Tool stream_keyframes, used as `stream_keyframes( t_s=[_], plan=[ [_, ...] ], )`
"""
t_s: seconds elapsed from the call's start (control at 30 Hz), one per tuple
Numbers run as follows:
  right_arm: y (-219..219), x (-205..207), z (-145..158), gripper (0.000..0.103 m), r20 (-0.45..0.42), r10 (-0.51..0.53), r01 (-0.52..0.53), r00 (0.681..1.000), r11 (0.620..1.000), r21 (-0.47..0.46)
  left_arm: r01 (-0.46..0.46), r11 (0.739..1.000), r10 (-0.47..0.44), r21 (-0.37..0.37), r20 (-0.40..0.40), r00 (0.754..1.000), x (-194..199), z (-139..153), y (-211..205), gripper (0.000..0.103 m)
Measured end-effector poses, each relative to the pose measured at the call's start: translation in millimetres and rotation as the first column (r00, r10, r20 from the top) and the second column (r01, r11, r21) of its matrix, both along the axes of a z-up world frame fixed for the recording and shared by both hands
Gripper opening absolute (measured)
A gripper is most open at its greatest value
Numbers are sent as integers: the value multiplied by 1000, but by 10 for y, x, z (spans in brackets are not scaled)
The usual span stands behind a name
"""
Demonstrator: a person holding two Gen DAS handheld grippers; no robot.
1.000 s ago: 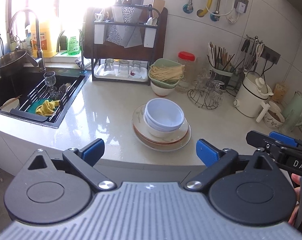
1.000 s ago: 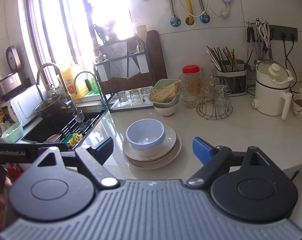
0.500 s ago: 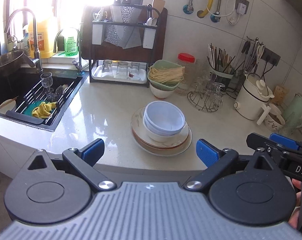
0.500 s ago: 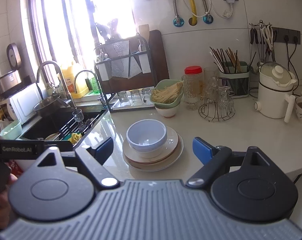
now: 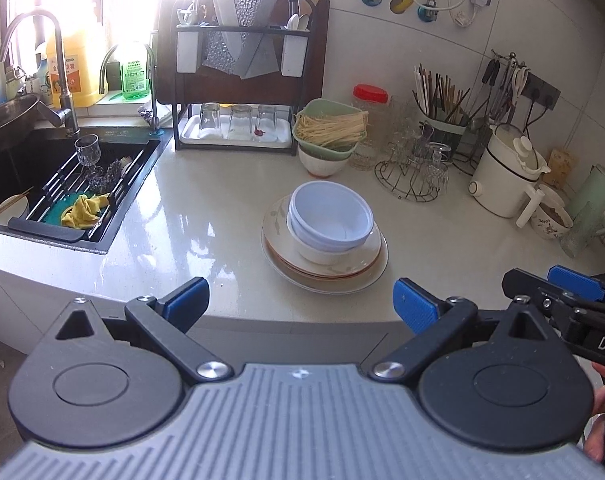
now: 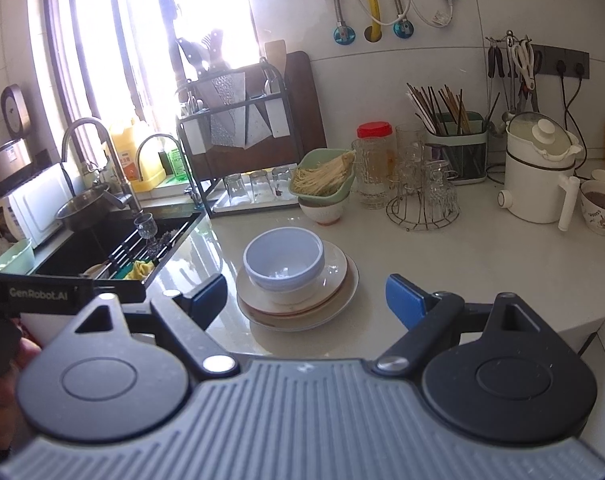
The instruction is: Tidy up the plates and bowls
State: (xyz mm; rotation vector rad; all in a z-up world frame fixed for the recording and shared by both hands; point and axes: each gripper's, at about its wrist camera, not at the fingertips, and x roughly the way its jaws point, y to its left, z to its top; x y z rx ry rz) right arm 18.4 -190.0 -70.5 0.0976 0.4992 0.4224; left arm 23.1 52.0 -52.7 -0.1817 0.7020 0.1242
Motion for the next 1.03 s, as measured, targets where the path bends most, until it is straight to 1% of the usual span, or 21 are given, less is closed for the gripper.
stream_keyframes(
  t_s=[0.17, 0.27, 0.73, 1.03],
  plan=[
    [8, -3, -57, 88, -23, -2, 2, 1000, 1000, -4, -2, 1000, 2, 9, -9, 1000, -37, -13, -38, 100],
    [16, -15, -45, 88, -18, -7, 7, 1000, 1000, -14, -8, 1000, 8, 19, -10, 1000, -66, -13, -46, 100],
    [13, -37, -10, 88, -19, -13, 12, 1000, 1000, -7, -27, 1000, 27, 6, -1, 1000, -116, 59, -37, 100],
    [4, -14, -42, 88, -29, -36, 35, 999, 999, -10, -26, 999, 26, 19, -6, 1000, -114, 39, 1, 100]
  ],
)
